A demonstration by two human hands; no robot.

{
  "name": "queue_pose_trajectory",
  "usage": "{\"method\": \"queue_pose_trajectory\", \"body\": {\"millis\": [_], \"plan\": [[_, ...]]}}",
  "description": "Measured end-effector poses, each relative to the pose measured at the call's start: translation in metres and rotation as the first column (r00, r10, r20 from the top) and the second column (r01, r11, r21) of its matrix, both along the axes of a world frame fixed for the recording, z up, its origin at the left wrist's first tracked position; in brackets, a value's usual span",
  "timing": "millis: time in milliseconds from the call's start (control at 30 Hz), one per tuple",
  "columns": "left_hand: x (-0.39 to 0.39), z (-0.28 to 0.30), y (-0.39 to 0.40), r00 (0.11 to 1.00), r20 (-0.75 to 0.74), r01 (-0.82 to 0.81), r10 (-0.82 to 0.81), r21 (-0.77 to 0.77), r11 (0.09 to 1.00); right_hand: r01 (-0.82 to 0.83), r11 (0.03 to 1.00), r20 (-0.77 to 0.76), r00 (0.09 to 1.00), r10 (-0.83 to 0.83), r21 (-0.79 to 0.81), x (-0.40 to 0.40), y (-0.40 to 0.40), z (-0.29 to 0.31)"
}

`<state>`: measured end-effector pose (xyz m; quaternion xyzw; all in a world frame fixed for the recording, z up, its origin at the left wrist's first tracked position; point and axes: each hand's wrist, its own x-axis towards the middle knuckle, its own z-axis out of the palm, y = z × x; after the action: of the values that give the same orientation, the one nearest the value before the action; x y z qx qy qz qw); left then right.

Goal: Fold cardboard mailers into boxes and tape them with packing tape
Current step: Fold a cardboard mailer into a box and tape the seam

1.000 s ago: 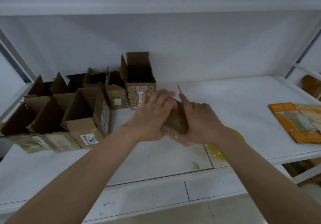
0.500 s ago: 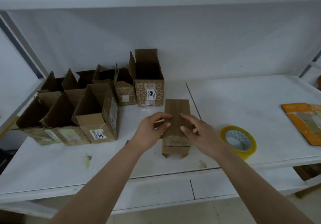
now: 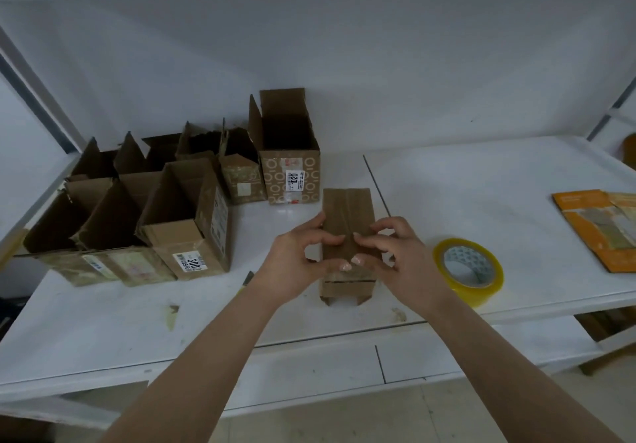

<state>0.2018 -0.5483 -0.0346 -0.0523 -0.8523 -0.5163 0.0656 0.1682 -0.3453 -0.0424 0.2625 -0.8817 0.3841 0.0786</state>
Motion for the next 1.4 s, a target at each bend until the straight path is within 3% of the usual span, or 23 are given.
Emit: {"method": "queue_pose_trajectory", "body": {"millis": [233,500,633,733,867,1067,1233,1400], "plan": [[0.003,-0.001,0.000,1.000,-0.008,0.022,-0.022,-0.040,0.999,-0.038,0.996,-0.036,0.999,0.040,0.076,0.005,0.004,-0.002],[0.003,-0.005,0.003,0.991,-0.101,0.064,-0.086,-0.199,0.978,-0.045,0.995,-0.091,0.994,0.054,0.094,0.006,0.007,-0.006],[0.005,-0.019,0.009,0.991,-0.095,0.062,-0.095,-0.301,0.952,-0.057,0.982,-0.096,0.993,0.075,0.182,0.011,0.005,-0.020],[0.005,-0.026,0.009,0.986,-0.166,-0.024,-0.019,-0.252,0.967,-0.022,0.994,-0.108,0.994,0.034,0.105,0.012,-0.001,-0.027],[0.008,-0.028,0.003,0.992,-0.126,-0.004,-0.016,-0.158,0.987,0.015,0.996,-0.018,1.000,-0.014,0.088,0.010,-0.008,-0.029],[0.011,-0.028,-0.020,0.999,0.015,0.039,-0.039,0.005,0.999,-0.010,0.966,0.028,1.000,0.003,0.258,0.009,-0.023,-0.029],[0.016,-0.031,-0.049,0.975,0.083,0.214,-0.208,-0.076,0.974,0.050,0.953,-0.021,0.999,-0.046,0.298,0.015,-0.037,-0.029],[0.013,-0.036,-0.050,0.978,0.108,0.189,-0.181,-0.064,0.980,0.134,0.945,-0.127,0.987,-0.100,0.299,0.023,-0.046,-0.031]]}}
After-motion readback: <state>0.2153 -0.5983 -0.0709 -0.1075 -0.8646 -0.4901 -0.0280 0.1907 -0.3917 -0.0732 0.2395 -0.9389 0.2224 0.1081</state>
